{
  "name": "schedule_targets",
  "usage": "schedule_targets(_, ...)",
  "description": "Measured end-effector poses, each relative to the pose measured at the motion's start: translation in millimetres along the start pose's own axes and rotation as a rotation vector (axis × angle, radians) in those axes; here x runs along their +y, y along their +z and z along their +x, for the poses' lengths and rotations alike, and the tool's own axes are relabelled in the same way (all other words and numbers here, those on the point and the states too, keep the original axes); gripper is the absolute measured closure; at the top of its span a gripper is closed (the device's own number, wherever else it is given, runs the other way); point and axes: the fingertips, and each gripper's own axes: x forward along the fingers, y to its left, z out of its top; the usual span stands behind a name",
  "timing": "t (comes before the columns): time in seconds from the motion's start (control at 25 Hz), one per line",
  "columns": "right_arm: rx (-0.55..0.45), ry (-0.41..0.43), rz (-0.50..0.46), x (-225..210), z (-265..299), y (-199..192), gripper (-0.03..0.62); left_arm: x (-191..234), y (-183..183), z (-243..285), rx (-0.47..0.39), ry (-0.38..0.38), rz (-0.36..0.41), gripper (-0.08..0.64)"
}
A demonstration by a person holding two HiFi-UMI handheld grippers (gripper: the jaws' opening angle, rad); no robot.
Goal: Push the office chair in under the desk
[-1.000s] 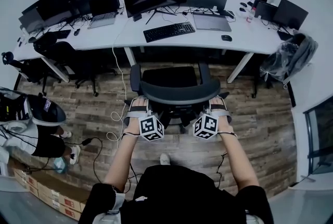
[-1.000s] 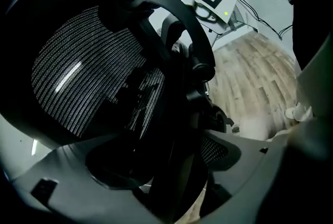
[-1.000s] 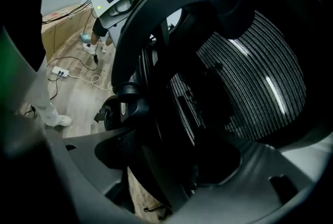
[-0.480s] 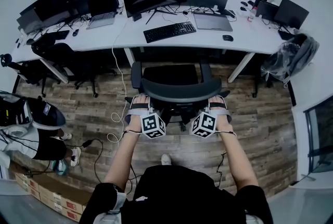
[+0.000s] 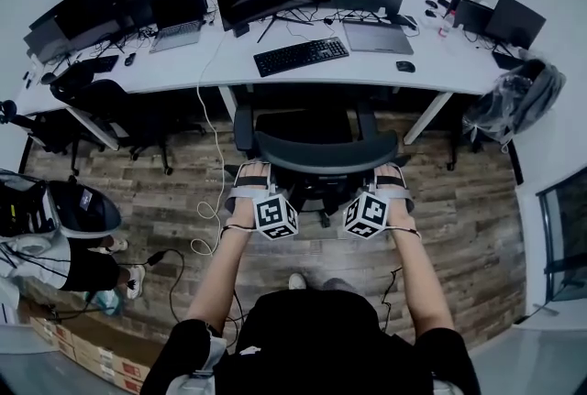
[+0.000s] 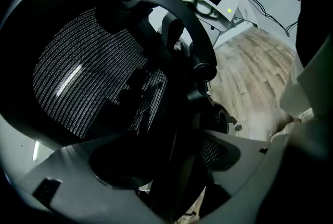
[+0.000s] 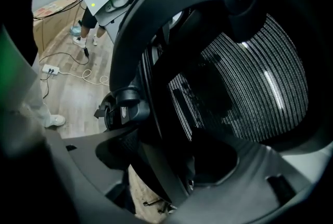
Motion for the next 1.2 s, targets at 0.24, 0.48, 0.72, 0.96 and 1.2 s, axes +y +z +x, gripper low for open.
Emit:
schedule_targets(0.24,-0.007,-0.011,0.004,-8.1,16.1,3.7,0.265,10.7,-6.8,14.8,0.009,-0.005,0.000,0.181)
schedule_targets(0.48,-0.017,-0.018,0.011,-18.9,32.0,3.9,0.265,22.7,-9.9,32.8,0.013,-0.012,0.004,0.179)
schedule_targets(0.72,-0.038,-0.027,0.019,-32.7,52.1,7.2,0.265,39.2,-15.8,54.9,0.028,-0.013,0.001,0.179)
schedule_targets(0.96,-0.055,-0.026,0.012,-51.6,79.2,11.2,0.265,60.8,-23.1,81.7,0.046,-0.005,0.000,0.179)
schedule_targets(1.2,-0.063,-0.019,0.010,-74.6,108.9,8.6,0.265,83.4,-24.6,113.4,0.063,-0.012,-0.003,0.178)
